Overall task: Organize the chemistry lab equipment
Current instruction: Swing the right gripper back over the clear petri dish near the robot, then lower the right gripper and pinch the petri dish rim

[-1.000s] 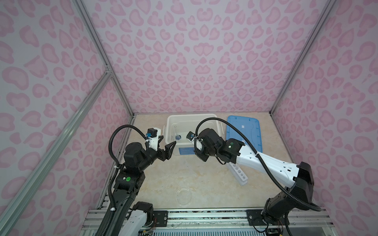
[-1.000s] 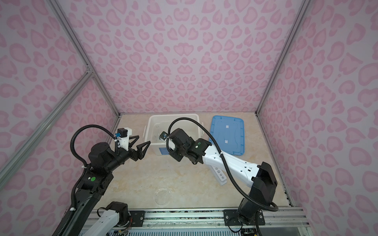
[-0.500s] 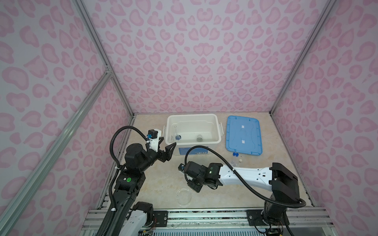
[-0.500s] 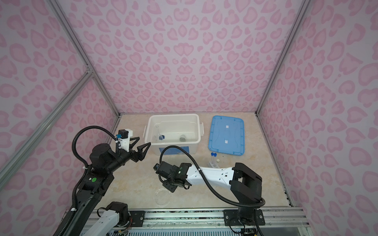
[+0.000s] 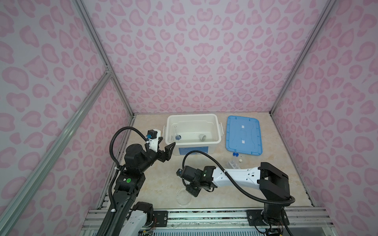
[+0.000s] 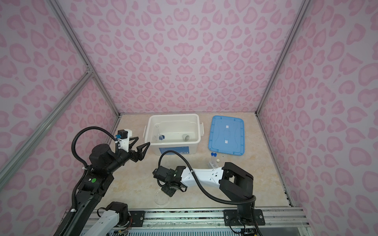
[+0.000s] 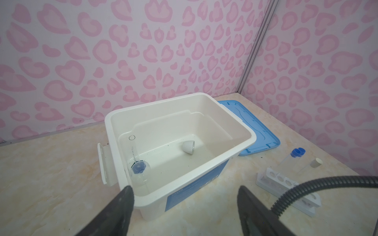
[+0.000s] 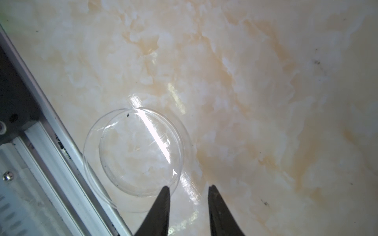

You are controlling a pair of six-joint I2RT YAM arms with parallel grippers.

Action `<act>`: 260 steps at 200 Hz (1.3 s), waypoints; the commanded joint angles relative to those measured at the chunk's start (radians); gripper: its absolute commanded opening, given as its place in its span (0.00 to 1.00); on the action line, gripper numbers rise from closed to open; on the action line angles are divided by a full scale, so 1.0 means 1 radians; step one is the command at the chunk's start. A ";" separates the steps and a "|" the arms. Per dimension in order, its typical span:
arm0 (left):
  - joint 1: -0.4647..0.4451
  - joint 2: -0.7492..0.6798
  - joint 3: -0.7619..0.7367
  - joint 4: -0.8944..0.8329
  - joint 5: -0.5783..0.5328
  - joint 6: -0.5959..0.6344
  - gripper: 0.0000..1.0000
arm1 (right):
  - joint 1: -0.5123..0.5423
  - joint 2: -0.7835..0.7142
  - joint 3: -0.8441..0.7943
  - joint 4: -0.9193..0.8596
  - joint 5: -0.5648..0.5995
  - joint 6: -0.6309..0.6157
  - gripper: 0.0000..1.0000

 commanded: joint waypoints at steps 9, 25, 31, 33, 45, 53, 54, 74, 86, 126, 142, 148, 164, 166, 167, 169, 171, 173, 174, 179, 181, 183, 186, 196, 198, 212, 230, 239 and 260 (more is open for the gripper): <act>0.001 0.001 0.001 0.020 0.001 0.002 0.81 | 0.002 0.030 0.020 -0.004 -0.018 0.007 0.31; 0.001 0.000 0.001 0.021 -0.001 0.002 0.81 | 0.003 0.050 0.040 -0.019 -0.019 -0.001 0.29; 0.001 -0.001 0.001 0.020 -0.002 0.002 0.81 | 0.002 0.056 0.048 -0.024 -0.021 -0.005 0.28; 0.002 -0.002 0.001 0.019 -0.002 0.003 0.81 | 0.002 0.059 0.049 -0.025 -0.022 -0.006 0.28; 0.001 -0.002 0.001 0.019 -0.002 0.003 0.81 | 0.002 0.070 0.063 -0.035 -0.029 -0.014 0.28; 0.001 -0.001 0.001 0.018 -0.004 0.003 0.81 | 0.002 0.077 0.071 -0.041 -0.033 -0.018 0.28; 0.001 0.000 0.000 0.018 -0.004 0.003 0.81 | 0.002 0.078 0.072 -0.042 -0.034 -0.019 0.27; 0.001 0.001 0.002 0.018 -0.004 0.005 0.81 | 0.003 0.099 0.101 -0.071 -0.043 -0.036 0.27; 0.002 0.003 0.002 0.020 -0.005 0.006 0.81 | 0.000 0.112 0.119 -0.089 -0.051 -0.047 0.26; 0.001 0.003 0.002 0.017 -0.008 0.008 0.81 | -0.008 0.158 0.179 -0.147 -0.086 -0.086 0.21; 0.001 0.004 0.002 0.017 -0.010 0.008 0.81 | -0.014 0.171 0.192 -0.159 -0.106 -0.098 0.20; 0.001 0.004 0.002 0.016 -0.010 0.008 0.81 | -0.017 0.179 0.199 -0.166 -0.114 -0.105 0.20; 0.001 0.009 0.005 0.016 -0.007 0.008 0.81 | -0.019 0.200 0.222 -0.197 -0.121 -0.122 0.19; 0.001 0.009 0.005 0.017 -0.008 0.008 0.81 | -0.019 0.203 0.222 -0.201 -0.120 -0.124 0.19; 0.002 0.009 0.005 0.017 -0.009 0.008 0.81 | -0.019 0.204 0.222 -0.202 -0.120 -0.124 0.19; 0.001 0.009 0.005 0.016 -0.008 0.009 0.81 | -0.020 0.206 0.222 -0.206 -0.121 -0.126 0.19; 0.001 0.009 0.005 0.016 -0.008 0.009 0.81 | -0.021 0.208 0.238 -0.209 -0.121 -0.128 0.19; 0.001 0.009 0.005 0.017 -0.009 0.009 0.81 | -0.021 0.211 0.252 -0.211 -0.121 -0.129 0.18; 0.001 0.009 0.005 0.017 -0.009 0.009 0.81 | -0.021 0.211 0.256 -0.213 -0.121 -0.130 0.18; 0.001 0.010 0.005 0.017 -0.010 0.009 0.81 | -0.020 0.217 0.264 -0.220 -0.121 -0.132 0.18; 0.001 0.009 0.005 0.017 -0.010 0.009 0.81 | -0.020 0.220 0.268 -0.224 -0.121 -0.134 0.18; 0.001 0.009 0.005 0.018 -0.012 0.009 0.81 | -0.021 0.222 0.271 -0.227 -0.121 -0.136 0.18; 0.002 0.009 0.005 0.016 -0.011 0.009 0.81 | -0.021 0.226 0.275 -0.233 -0.121 -0.139 0.18; 0.001 0.009 0.005 0.015 -0.012 0.010 0.81 | -0.022 0.238 0.290 -0.251 -0.117 -0.145 0.17; 0.001 0.009 0.005 0.015 -0.012 0.010 0.81 | -0.022 0.241 0.293 -0.255 -0.118 -0.145 0.17; 0.001 0.007 0.005 0.013 -0.014 0.012 0.81 | -0.025 0.257 0.307 -0.266 -0.120 -0.150 0.16; 0.001 0.006 0.004 0.011 -0.018 0.013 0.81 | -0.032 0.269 0.316 -0.272 -0.127 -0.152 0.15; 0.001 0.006 0.004 0.011 -0.020 0.014 0.81 | -0.033 0.278 0.327 -0.283 -0.128 -0.153 0.14; 0.001 0.006 0.004 0.010 -0.022 0.016 0.81 | -0.034 0.290 0.343 -0.298 -0.123 -0.155 0.13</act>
